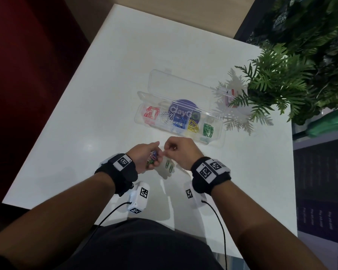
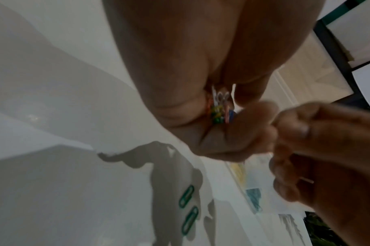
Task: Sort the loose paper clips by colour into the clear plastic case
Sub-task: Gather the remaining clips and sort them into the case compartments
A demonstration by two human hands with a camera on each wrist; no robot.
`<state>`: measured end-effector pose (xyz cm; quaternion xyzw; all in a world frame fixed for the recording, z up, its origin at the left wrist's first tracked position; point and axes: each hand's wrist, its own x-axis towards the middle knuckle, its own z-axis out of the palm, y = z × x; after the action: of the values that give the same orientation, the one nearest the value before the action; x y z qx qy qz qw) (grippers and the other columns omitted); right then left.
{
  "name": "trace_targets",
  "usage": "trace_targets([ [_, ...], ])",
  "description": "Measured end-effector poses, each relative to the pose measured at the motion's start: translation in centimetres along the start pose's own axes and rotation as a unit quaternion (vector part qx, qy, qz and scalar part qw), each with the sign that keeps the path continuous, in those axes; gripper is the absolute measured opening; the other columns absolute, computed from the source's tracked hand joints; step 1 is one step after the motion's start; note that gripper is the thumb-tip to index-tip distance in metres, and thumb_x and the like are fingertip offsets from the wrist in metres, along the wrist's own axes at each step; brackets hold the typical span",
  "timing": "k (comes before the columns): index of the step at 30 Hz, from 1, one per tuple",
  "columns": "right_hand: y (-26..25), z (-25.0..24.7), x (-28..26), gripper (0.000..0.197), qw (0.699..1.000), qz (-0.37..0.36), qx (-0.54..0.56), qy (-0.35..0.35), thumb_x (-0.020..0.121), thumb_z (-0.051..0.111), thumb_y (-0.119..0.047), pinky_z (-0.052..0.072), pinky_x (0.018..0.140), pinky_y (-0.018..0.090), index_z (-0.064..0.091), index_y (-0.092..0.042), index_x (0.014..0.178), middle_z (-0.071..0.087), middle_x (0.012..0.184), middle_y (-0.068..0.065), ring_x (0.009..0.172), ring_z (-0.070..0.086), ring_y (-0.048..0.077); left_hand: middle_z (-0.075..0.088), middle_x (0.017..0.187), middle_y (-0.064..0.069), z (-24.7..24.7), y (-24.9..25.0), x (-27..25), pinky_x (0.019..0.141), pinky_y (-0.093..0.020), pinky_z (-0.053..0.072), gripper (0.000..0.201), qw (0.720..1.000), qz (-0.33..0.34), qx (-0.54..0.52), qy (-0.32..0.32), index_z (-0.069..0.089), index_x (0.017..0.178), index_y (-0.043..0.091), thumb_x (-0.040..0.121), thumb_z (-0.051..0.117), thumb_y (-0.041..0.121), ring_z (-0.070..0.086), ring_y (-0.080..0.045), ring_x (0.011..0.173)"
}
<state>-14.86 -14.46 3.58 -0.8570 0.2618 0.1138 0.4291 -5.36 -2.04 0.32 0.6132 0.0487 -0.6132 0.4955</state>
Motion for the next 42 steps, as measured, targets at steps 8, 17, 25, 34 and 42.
trace_targets([
  [8,4.1,3.2,1.4,0.037,0.950,-0.039,-0.269,-0.156,0.085,0.058,-0.010,0.046,0.073,0.034,0.057,-0.036,0.111,0.046,0.101,-0.001,0.095,0.054,0.023,0.045,0.055,-0.003,-2.2,-0.2,0.1,0.032,-0.015,0.015,0.039,0.999,0.009,-0.016,0.047,0.045,0.066,0.012,0.100,0.043,0.032,0.031,-0.009,0.039],
  [17,4.7,4.1,2.5,0.021,0.952,-0.021,-0.270,-0.142,0.082,0.055,-0.003,0.044,0.072,0.033,0.045,-0.020,0.076,0.041,0.093,0.001,0.087,0.054,0.027,0.044,0.060,-0.004,-2.7,-0.5,0.2,0.033,-0.015,0.016,0.038,0.998,0.007,-0.013,0.059,0.046,0.067,0.013,0.100,0.044,0.032,0.032,-0.009,0.040],
  [25,4.5,4.9,1.3,0.030,0.933,0.006,-0.333,-0.139,0.092,0.044,-0.014,0.045,0.084,0.036,0.052,-0.006,0.120,0.048,0.120,0.013,0.110,0.052,0.032,0.045,0.061,-0.004,-2.3,-0.3,0.1,0.033,-0.016,0.016,0.037,0.998,0.006,-0.004,0.064,0.047,0.068,0.012,0.099,0.044,0.031,0.032,-0.010,0.041],
  [34,3.0,1.2,0.3,0.010,0.980,0.078,-0.182,0.009,0.088,0.047,-0.015,0.045,0.063,0.032,0.053,-0.009,0.093,0.062,0.089,0.014,0.076,0.058,0.029,0.053,0.063,-0.006,-1.6,0.7,-0.3,0.036,-0.017,0.028,0.038,0.998,0.012,-0.041,0.036,0.053,0.071,0.009,0.099,0.043,0.033,0.046,-0.013,0.045],
  [42,3.9,-7.3,0.4,0.006,0.967,0.130,-0.055,0.213,0.083,0.057,-0.014,0.042,0.058,0.024,0.062,-0.016,0.080,0.064,0.079,0.005,0.071,0.056,0.022,0.059,0.068,-0.009,0.3,2.4,-0.8,0.044,-0.020,0.044,0.038,0.993,0.032,-0.114,-0.013,0.057,0.079,0.006,0.100,0.039,0.031,0.055,-0.016,0.051],
])
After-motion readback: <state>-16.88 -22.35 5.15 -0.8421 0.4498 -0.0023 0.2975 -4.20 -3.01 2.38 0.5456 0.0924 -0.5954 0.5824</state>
